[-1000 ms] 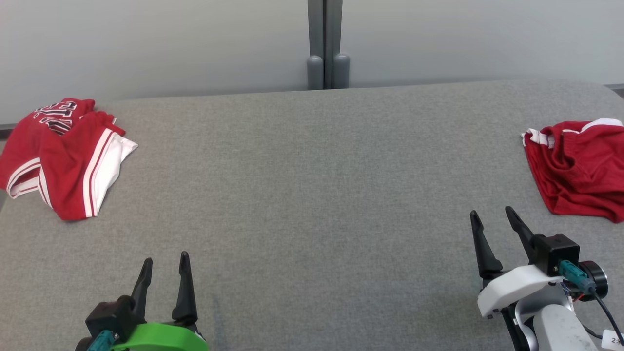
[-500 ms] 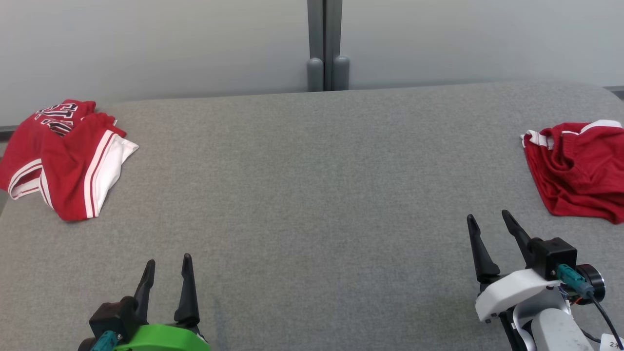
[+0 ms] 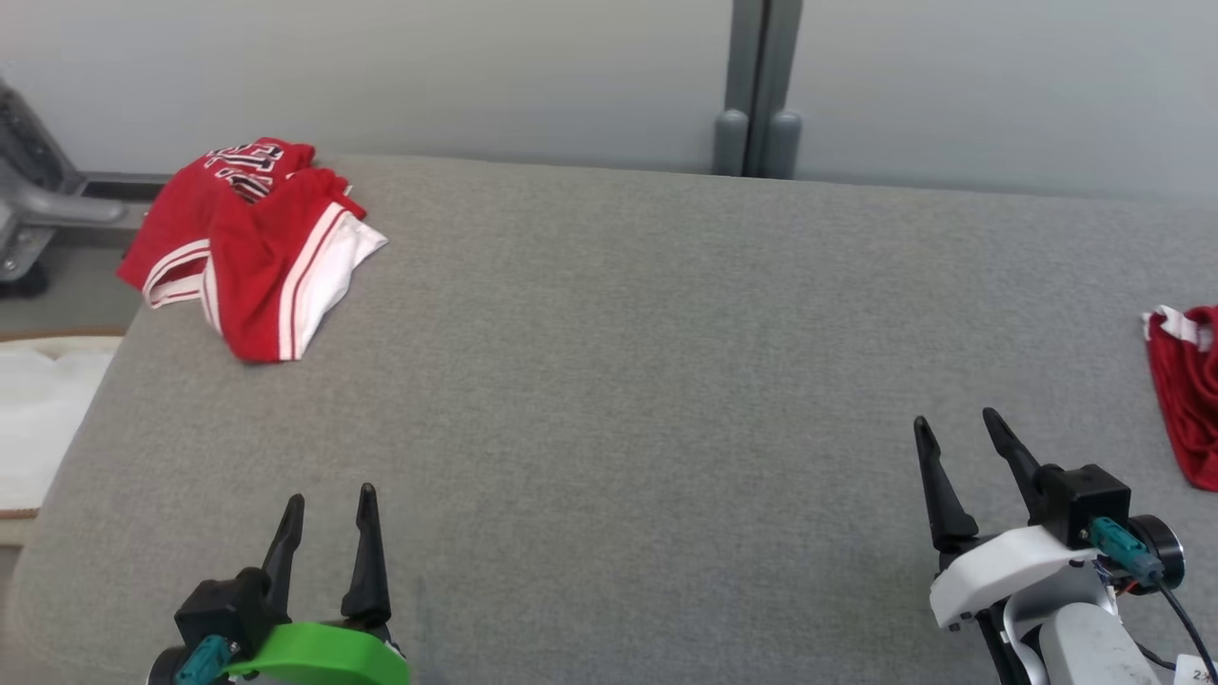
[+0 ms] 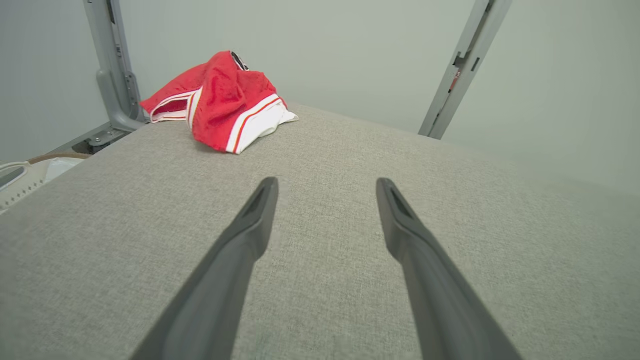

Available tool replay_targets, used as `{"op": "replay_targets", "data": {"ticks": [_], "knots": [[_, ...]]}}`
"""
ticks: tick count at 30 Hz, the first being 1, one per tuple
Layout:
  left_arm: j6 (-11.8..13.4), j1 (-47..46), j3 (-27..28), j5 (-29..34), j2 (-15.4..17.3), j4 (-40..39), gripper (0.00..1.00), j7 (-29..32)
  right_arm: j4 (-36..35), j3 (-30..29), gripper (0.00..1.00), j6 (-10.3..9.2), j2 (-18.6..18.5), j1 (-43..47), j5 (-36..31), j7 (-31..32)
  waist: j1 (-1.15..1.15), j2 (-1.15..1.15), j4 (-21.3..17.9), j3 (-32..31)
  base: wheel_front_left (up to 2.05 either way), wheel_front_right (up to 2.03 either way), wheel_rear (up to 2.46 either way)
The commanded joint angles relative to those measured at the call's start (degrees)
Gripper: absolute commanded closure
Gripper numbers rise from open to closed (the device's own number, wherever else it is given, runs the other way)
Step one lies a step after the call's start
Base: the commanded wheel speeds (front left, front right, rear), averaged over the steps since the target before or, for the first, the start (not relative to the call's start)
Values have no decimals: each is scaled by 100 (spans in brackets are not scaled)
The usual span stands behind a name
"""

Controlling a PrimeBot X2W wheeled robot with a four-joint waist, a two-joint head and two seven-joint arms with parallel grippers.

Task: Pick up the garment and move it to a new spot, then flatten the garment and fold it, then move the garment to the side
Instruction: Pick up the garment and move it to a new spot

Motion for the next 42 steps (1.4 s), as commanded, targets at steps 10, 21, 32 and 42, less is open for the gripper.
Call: {"op": "replay_targets", "data": {"ticks": [10,21,32,42], "knots": [[-23,46,38,35,10,-30,0,-19,107,154,0,-8,-20,111,11,-11,0,0,1443,-11,0,0,0],[-40,125,52,24,10,-65,0,-19,91,355,0,-8,-24,112,66,-10,0,0,1623,-21,0,0,0],[-49,-459,403,119,322,-319,0,-19,7,357,0,-8,-22,-114,-156,-10,0,0,1297,336,0,0,0],[-50,-2134,871,-85,1399,-347,0,272,-140,380,0,-9,-21,-571,-599,26,0,0,611,1042,0,0,0]]}}
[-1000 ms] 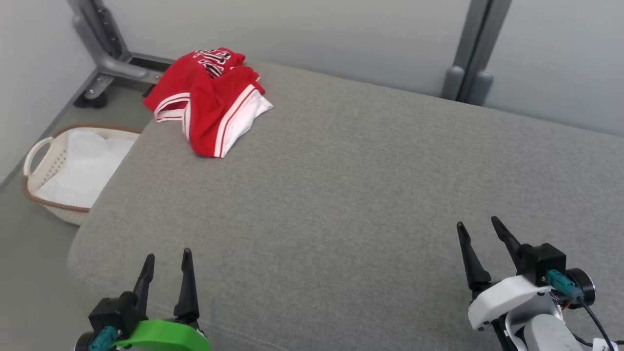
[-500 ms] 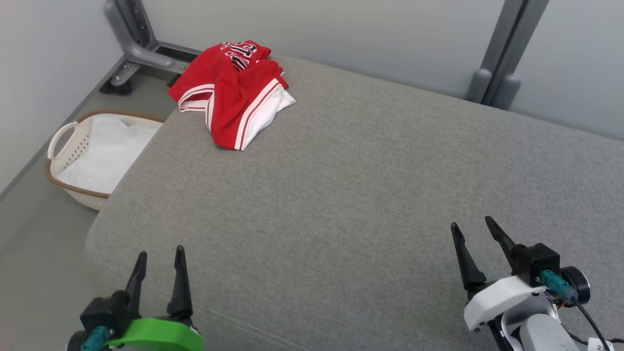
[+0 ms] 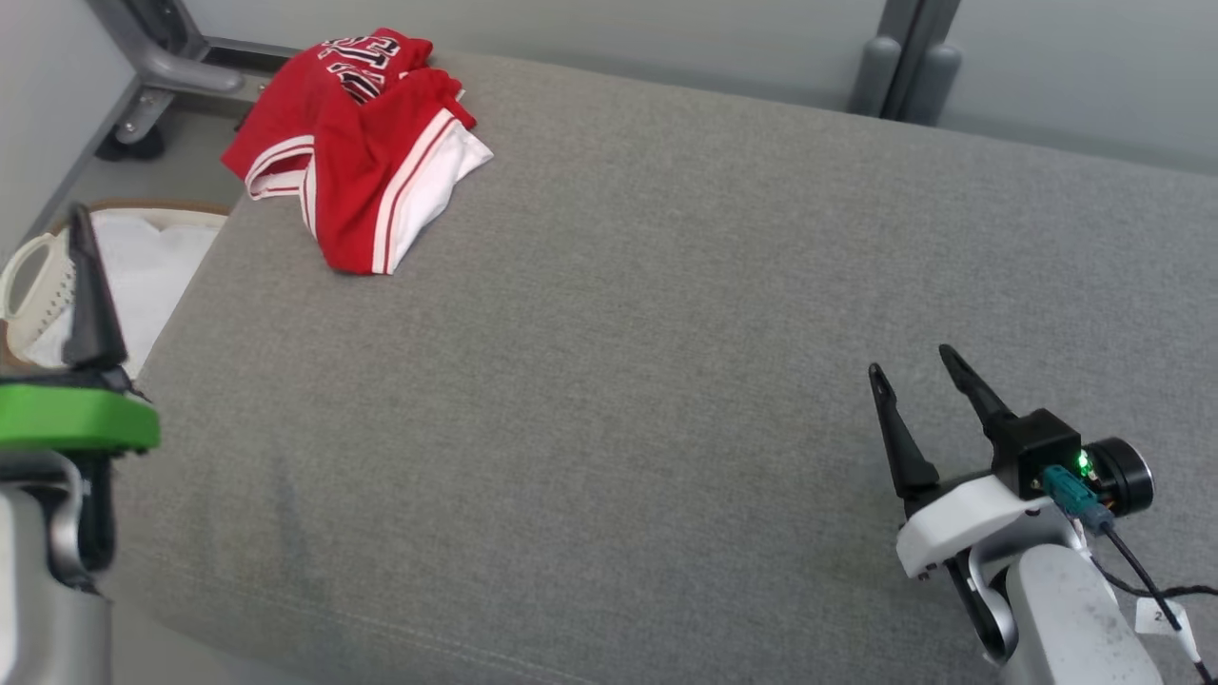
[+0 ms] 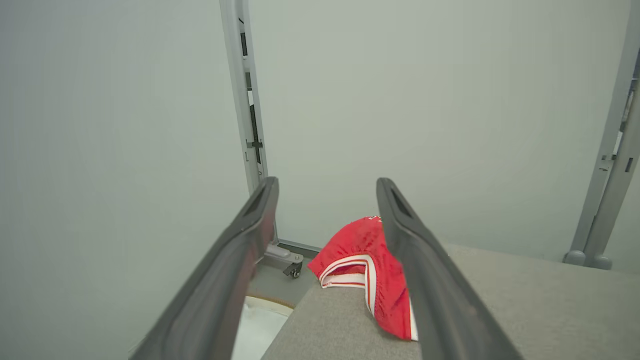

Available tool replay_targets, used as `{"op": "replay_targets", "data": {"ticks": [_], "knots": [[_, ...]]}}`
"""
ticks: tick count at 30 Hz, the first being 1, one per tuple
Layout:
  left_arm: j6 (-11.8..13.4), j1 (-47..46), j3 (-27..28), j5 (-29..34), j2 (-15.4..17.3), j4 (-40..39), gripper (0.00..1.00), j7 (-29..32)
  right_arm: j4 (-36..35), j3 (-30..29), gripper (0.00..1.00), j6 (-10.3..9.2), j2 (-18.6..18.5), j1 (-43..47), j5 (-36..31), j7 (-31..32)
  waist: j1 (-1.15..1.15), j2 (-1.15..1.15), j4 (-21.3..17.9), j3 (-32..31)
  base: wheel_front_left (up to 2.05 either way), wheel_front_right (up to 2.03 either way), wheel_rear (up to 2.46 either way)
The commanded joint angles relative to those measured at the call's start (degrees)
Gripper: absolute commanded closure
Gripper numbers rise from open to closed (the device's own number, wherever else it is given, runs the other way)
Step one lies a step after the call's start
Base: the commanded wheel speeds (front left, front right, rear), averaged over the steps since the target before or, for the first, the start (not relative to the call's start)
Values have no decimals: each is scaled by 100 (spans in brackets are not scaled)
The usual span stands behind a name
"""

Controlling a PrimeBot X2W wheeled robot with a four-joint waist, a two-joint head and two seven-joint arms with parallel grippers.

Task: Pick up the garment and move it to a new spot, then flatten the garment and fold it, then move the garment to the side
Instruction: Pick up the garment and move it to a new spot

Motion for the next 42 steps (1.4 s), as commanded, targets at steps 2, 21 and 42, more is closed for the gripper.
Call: {"op": "replay_targets", "data": {"ticks": [2,21,42], "knots": [[-22,-479,116,-174,255,110,0,83,-154,0,0,-9,-26,-205,-125,30,0,0,-538,570,0,0,0],[-14,-2276,-290,-1441,748,2642,0,903,-1506,48,0,-9,-22,-759,-564,503,0,0,-1495,2340,0,0,0],[-14,-2772,-1007,-2183,1316,3826,100,667,-1748,-11,0,-9,-23,-827,-522,467,0,0,-1476,2651,0,0,0]]}}
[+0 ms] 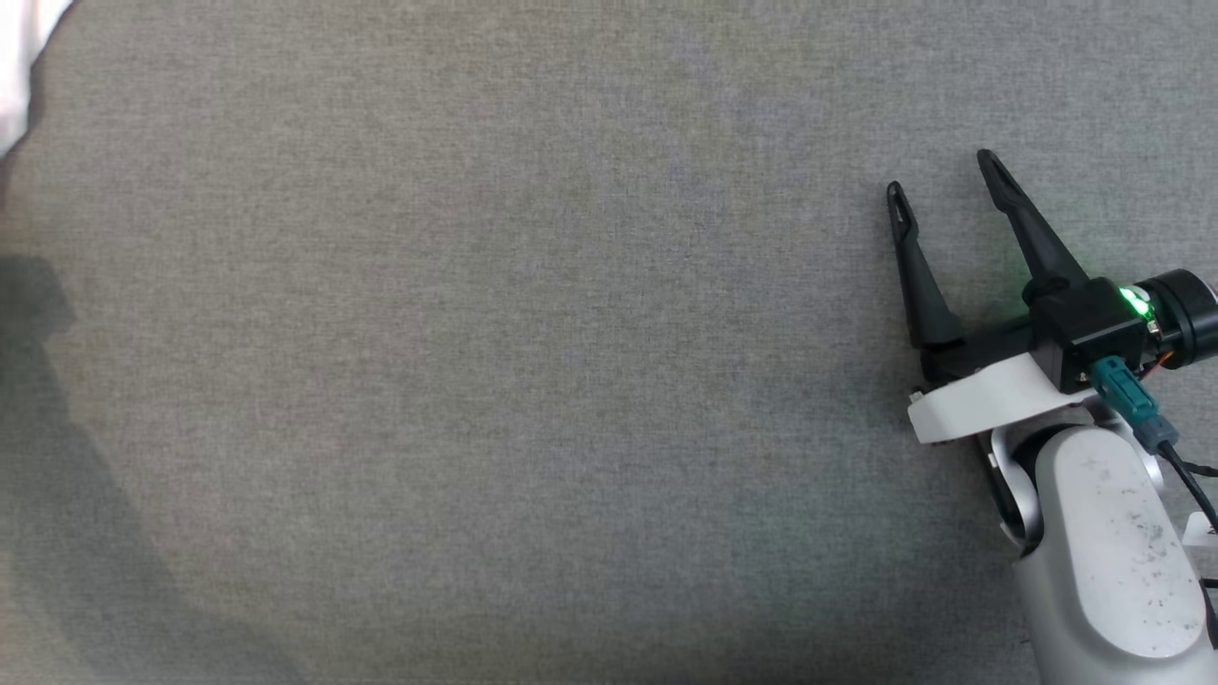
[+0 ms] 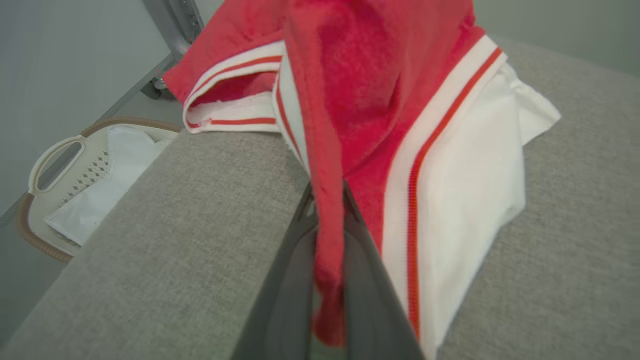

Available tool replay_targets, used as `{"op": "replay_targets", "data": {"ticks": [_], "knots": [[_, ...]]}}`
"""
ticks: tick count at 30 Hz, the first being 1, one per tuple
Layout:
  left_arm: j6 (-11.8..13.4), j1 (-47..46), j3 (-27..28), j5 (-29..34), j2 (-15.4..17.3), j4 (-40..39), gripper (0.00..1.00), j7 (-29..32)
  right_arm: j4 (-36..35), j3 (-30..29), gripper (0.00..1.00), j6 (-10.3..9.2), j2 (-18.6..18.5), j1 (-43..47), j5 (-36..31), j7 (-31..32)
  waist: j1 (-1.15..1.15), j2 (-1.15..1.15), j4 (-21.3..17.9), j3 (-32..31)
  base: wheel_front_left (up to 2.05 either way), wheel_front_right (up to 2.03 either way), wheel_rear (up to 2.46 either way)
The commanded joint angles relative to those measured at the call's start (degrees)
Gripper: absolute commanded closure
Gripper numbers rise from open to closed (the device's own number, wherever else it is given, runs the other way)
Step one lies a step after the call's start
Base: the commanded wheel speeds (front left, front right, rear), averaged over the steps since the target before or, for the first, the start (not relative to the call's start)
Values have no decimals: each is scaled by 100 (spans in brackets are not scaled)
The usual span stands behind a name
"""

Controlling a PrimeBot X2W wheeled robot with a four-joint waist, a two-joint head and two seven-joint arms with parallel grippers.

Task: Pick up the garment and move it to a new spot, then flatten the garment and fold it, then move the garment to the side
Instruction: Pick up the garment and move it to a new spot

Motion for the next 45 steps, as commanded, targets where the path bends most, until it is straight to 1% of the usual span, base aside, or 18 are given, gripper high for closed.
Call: {"op": "replay_targets", "data": {"ticks": [1,4,8,12,14,17,20,22,27,31,35,39,40,42,44,45], "knots": [[11,20,-19,-80,125,1,100,-96,71,20,0,-9,-21,-37,66,-46,0,0,26,-124,0,0,0],[10,40,-39,-212,246,-59,100,-273,181,93,0,-9,-21,-52,150,-108,0,0,0,-327,0,0,0],[10,26,-183,-152,627,-234,100,-490,437,176,0,-9,-21,26,295,-222,0,0,-109,-782,0,0,0],[10,-99,-350,-43,1020,-511,100,-557,687,202,0,-9,-22,128,481,-334,0,0,-267,-1270,0,0,0],[10,-166,-463,35,1229,-729,100,-528,837,201,0,-9,-21,216,595,-383,0,0,-364,-1573,0,0,0],[11,-249,-672,184,1439,-1081,100,-373,1017,209,0,-9,-20,324,756,-442,0,0,-495,-1923,0,0,0],[10,-380,-886,336,1569,-1545,100,-135,1178,217,0,-9,-22,439,947,-483,0,0,-656,-2256,0,0,0],[12,-478,-1025,405,1571,-1882,100,58,1278,212,0,-9,-20,519,1041,-501,0,0,-765,-2460,0,0,0],[49,-671,-1310,525,1344,-2577,100,413,1328,164,0,-9,-21,666,1238,-507,0,0,-981,-2792,0,0,0],[112,-857,-1585,607,1037,-3040,100,679,1294,88,0,-9,-23,769,1315,-508,0,0,-1143,-2971,0,0,0],[163,-1061,-1908,652,565,-3429,100,896,1267,-16,0,-9,-22,832,1304,-509,0,0,-1263,-3076,0,0,0],[279,-1202,-2158,544,-32,-3702,100,1026,1255,-139,0,-9,-21,886,1268,-510,0,0,-1313,-3120,0,0,0],[337,-1193,-2209,479,-214,-3727,100,1066,1253,-163,0,-9,-20,899,1262,-510,0,0,-1317,-3125,0,0,0],[465,-1096,-2266,417,-465,-3759,100,1098,1245,-202,0,-9,-20,910,1258,-510,0,0,-1315,-3129,0,0,0],[622,-862,-2366,374,-644,-3684,100,1172,1230,-229,0,-9,-20,925,1255,-510,0,0,-1308,-3123,0,0,0],[657,-756,-2430,373,-706,-3664,100,1205,1225,-237,0,-9,-20,938,1258,-510,0,0,-1304,-3113,0,0,0]]}}
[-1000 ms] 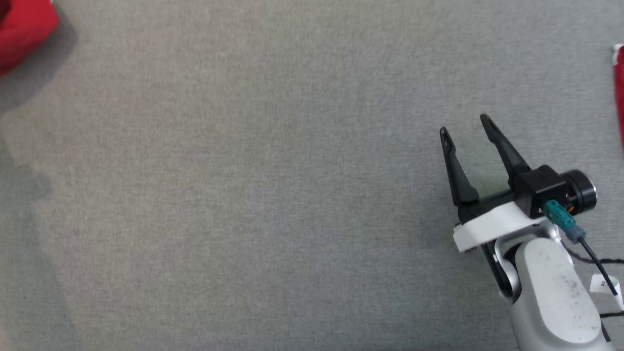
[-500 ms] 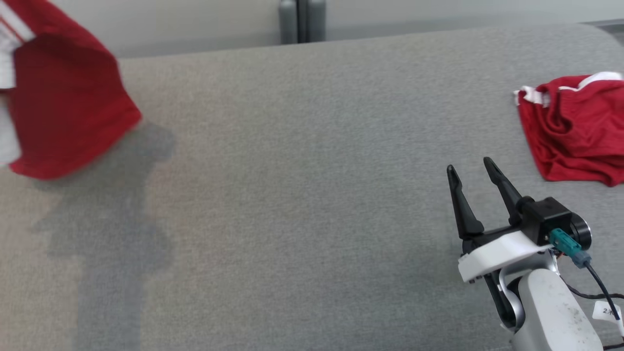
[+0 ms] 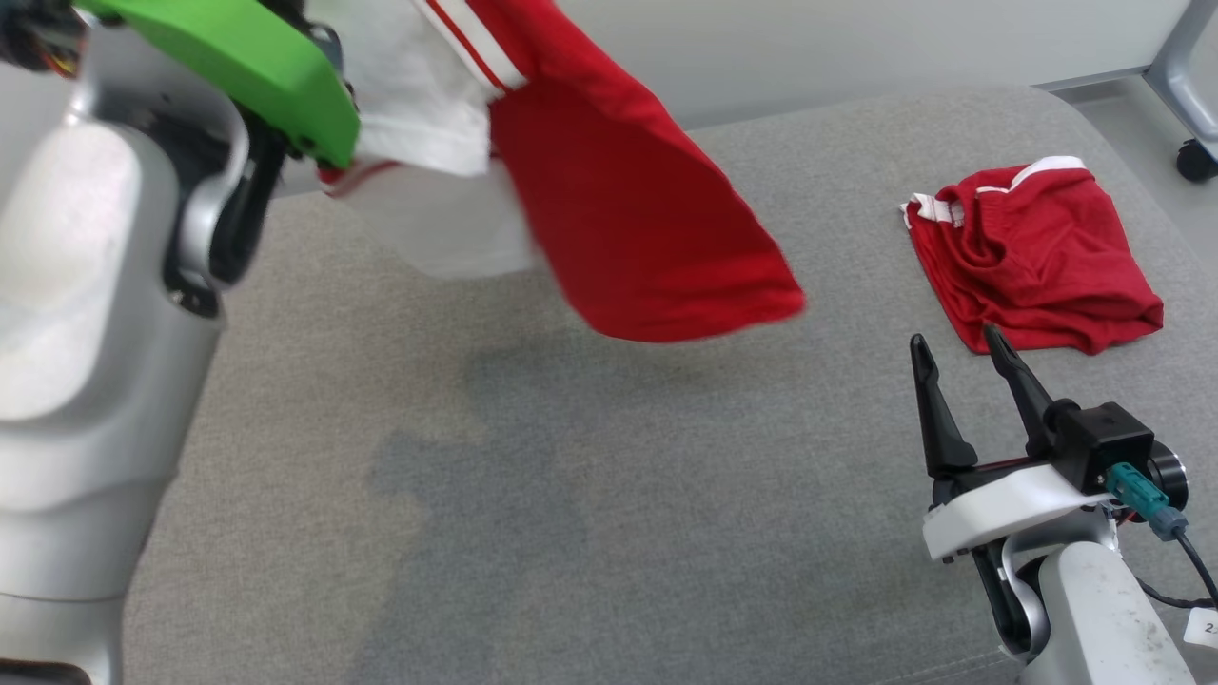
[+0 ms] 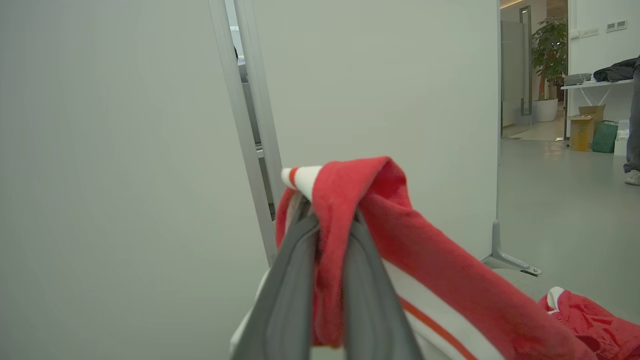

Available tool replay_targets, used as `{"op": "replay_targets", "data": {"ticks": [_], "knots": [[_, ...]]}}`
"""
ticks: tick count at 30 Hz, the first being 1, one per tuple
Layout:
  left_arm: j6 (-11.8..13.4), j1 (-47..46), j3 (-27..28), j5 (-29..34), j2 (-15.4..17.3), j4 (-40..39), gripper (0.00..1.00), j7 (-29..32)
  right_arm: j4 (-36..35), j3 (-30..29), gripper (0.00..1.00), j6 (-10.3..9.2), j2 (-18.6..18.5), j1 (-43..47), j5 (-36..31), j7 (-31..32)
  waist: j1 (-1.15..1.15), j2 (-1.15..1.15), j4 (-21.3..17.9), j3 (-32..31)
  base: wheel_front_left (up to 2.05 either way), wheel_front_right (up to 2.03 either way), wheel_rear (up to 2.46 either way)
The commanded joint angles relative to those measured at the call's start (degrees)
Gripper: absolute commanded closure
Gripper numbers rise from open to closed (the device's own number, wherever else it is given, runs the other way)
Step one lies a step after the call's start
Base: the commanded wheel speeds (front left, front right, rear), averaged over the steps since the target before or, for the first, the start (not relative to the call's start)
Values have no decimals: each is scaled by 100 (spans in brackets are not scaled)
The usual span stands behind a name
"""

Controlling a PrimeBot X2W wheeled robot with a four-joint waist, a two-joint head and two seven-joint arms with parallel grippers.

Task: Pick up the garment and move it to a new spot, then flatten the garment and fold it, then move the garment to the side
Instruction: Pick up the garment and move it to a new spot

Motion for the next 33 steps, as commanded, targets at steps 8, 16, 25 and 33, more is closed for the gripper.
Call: {"op": "replay_targets", "data": {"ticks": [8,16,25,33], "knots": [[250,1449,-172,-288,-133,408,100,-117,1,-20,0,-9,-17,98,3,-25,0,-1,111,209,0,0,0],[365,2371,-47,-458,-46,1315,100,-707,38,42,0,-9,-17,-40,-10,-25,0,-1,198,508,0,0,0],[101,2458,-1,-455,-259,2107,0,-1585,58,116,0,-9,-18,-204,-71,-25,0,-1,202,808,0,0,0],[-202,2577,197,-243,-411,2364,0,-2158,82,167,0,-9,-18,-257,-151,-26,0,-1,225,778,0,0,0]]}}
